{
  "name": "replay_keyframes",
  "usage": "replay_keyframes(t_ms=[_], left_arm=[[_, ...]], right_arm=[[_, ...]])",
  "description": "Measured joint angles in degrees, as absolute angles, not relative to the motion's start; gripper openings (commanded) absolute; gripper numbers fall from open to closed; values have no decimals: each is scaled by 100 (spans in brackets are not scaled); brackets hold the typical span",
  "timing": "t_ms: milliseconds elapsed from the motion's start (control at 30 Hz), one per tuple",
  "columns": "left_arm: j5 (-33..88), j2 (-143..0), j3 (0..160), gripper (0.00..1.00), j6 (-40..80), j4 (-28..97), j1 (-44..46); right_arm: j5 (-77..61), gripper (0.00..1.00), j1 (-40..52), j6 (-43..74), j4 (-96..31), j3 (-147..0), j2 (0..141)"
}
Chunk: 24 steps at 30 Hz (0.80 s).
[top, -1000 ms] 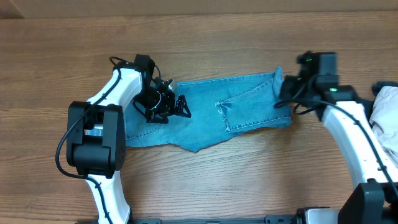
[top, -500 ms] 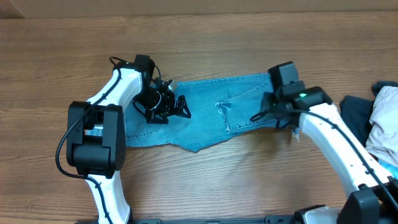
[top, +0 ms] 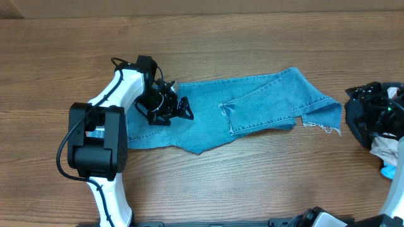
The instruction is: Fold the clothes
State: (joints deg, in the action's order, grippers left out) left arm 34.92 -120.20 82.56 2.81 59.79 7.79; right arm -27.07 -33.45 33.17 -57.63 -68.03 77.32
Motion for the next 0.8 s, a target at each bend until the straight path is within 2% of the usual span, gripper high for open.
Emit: replay_keyframes(t_ms=[200, 367, 633, 700, 800], left_arm=[[3492, -12020, 8256, 100, 283, 5966, 779], [3494, -12020, 8256, 100, 283, 5905, 779], [3494, -12020, 8256, 100, 290, 5870, 779], [3494, -12020, 8256, 100, 301, 5850, 779], [3494, -12020, 8256, 100, 301, 5835, 779]], right_arm=[[-3026, 100, -3474, 3695, -5734, -6082, 8147], [-3164, 97, -3474, 4246, -4407, -4890, 8486], [-3151, 96, -3417, 4845, -2250, -4777, 8700], [-3153, 96, -3192, 5063, -2049, -4777, 8901], [-3155, 91, -2668, 5334, -1247, -4764, 9413]])
